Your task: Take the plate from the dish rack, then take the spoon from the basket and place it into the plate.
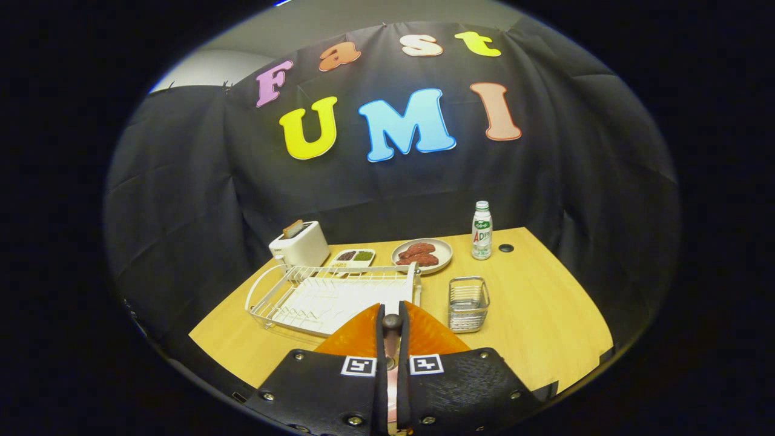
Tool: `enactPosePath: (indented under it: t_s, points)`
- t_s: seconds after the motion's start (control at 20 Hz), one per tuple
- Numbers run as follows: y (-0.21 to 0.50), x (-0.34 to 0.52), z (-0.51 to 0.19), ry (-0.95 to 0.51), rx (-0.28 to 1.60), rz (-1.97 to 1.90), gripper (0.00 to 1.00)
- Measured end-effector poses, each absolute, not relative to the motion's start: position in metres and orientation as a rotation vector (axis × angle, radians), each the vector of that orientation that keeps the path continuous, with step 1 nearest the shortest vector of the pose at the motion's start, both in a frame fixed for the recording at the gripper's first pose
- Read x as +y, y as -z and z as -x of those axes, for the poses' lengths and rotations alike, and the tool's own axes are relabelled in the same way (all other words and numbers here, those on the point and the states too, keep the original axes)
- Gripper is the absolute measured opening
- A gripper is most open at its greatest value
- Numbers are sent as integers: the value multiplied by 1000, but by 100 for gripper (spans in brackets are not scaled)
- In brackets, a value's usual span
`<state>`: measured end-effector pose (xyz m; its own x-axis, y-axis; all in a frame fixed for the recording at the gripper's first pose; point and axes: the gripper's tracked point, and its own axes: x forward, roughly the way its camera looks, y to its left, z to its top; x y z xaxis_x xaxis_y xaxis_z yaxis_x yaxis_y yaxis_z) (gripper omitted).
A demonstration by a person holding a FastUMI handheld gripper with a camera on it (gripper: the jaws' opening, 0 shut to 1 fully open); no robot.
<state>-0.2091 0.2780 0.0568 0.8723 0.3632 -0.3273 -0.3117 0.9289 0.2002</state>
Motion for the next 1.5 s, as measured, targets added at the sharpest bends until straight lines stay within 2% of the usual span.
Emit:
enactPosePath:
  t_s: [0.35, 0.7, 0.75, 0.9, 1.0, 1.05, 1.2, 1.35, 1.5]
  points:
    - [-24, 326, 219, -442, 437, -98, 6]
    - [19, 334, 221, -460, 528, -60, 6]
    - [8, 331, 221, -466, 512, -79, 6]
    - [12, 330, 217, -481, 515, -85, 14]
    - [11, 322, 215, -472, 522, -67, 24]
    - [7, 316, 210, -454, 513, -57, 33]
    - [-16, 300, 206, -421, 458, -49, 37]
    - [-51, 280, 197, -382, 371, -25, 48]
    - [-88, 257, 188, -323, 265, 7, 48]
